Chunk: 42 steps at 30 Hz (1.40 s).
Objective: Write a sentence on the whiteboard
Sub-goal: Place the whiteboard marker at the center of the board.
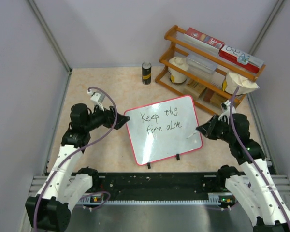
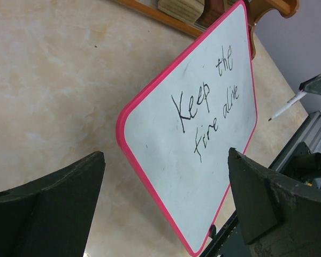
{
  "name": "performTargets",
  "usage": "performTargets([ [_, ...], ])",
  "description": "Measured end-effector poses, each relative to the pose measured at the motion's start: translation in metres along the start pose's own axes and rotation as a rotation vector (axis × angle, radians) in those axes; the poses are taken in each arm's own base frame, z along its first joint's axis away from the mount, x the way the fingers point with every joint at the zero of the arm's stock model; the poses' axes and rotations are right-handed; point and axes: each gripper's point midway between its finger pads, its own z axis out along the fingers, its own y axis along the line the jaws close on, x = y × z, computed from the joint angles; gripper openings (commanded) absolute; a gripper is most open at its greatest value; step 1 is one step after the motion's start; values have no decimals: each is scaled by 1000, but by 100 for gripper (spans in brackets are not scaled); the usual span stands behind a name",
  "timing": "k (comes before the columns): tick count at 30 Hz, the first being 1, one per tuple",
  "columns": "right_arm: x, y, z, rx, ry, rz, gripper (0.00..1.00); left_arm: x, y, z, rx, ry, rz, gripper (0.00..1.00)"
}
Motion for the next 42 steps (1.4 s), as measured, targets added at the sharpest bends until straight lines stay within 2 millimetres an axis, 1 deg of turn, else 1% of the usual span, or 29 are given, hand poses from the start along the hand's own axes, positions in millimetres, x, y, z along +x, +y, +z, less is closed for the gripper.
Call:
performTargets([
  [2,16,-4,-1,1,49,27,0,-5,-3,-1,4,-9,9,99],
  [5,49,-14,-3,19,150,94,0,-13,-7,-3,12,-18,23,99],
  [9,88,-20,-6,26,294,204,0,-22,-13,-4,28,-26,38,99],
  [12,111,-23,-6,35,378,282,0,-27,-16,-4,39,-30,47,99],
  [14,128,-28,-5,55,433,335,0,-30,-18,-4,45,-33,51,99],
  [17,148,-37,-7,103,501,401,0,-32,-20,-5,53,-37,55,99],
  [22,157,-44,-6,164,543,451,0,-33,-21,-5,58,-40,58,99],
  [23,158,-45,-6,173,548,454,1,-33,-21,-5,59,-41,59,99],
  [26,159,-49,-5,195,551,458,20,-34,-22,-5,60,-42,60,99],
  [27,159,-50,-5,202,547,457,30,-34,-22,-5,62,-42,61,99],
  [29,158,-52,-4,214,536,460,39,-34,-24,-5,72,-40,62,99],
  [30,157,-53,-4,222,529,460,46,-34,-25,-5,78,-40,63,99],
  [33,153,-56,-3,242,500,461,55,-35,-29,-6,96,-41,65,99],
  [35,145,-54,-3,244,471,457,59,-37,-31,-6,108,-45,65,99],
  [36,139,-53,-3,240,454,451,65,-38,-32,-6,111,-49,67,99],
  [38,131,-49,-2,229,423,445,68,-40,-34,-6,118,-56,71,99],
  [39,128,-48,-2,223,411,441,72,-41,-34,-6,124,-59,74,99],
  [41,124,-47,-2,215,395,434,76,-42,-36,-5,141,-59,76,99],
  [42,124,-46,-2,213,392,433,83,-42,-37,-4,146,-58,75,99],
])
